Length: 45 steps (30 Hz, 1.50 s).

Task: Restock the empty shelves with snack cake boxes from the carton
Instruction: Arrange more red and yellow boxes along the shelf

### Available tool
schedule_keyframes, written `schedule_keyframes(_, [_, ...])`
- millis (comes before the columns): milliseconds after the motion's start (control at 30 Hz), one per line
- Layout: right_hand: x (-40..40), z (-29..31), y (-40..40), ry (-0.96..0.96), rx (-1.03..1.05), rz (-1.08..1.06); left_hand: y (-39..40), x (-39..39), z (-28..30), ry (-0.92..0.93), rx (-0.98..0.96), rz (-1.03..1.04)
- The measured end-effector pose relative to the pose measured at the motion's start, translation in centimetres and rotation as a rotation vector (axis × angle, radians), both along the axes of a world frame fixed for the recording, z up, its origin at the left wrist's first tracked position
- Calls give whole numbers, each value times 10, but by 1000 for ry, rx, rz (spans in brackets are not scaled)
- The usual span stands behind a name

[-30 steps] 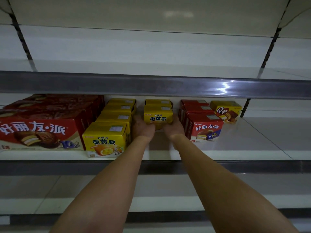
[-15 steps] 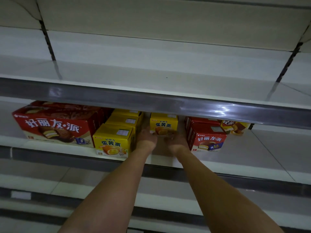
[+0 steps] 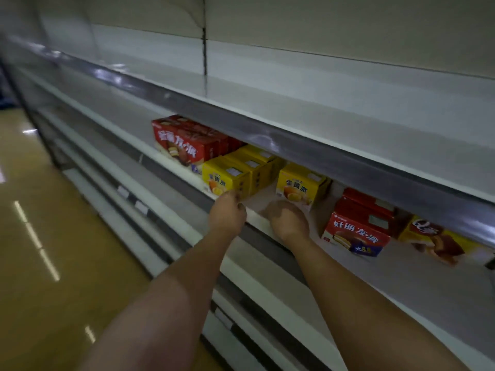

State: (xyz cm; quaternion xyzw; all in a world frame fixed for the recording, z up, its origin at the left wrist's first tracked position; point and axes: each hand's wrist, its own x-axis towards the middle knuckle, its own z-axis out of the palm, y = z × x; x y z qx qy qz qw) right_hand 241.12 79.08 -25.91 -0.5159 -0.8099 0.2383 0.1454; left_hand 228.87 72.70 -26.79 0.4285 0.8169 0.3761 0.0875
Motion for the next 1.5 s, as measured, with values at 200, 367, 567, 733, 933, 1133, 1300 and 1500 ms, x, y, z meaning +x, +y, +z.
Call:
schedule_keyframes(200, [-2,1,-60,-12,59,352,-107,14,-15,-61,-120,265])
schedule_keyframes(367, [-6,-17,-117,-46,1,542,-202,27,-41,-163,-180,482])
schedule_keyframes(567, [-8,-49,-196,-142,-118,705,-318,57,-70,-243,-257,778])
schedule_keyframes(733, [-2,-72,-285,-247,-134,872,-420,113,-82,-248,-266,995])
schedule_keyframes(933, [37,-83,-408,-361,-158,1155,-537,193,-89,-311,-244,1240])
schedule_keyframes(1133, [66,-89,-509,-343,-201,1399,-622,260,-102,-354,-203,1474])
schedule_keyframes(1300, [67,-100,-565,-403,-109,1554,-664,286,-119,-482,-82,1694])
schedule_keyframes(1500, [43,-129,-605,-486,-63,1635,-679,279,-139,-574,-26,1818])
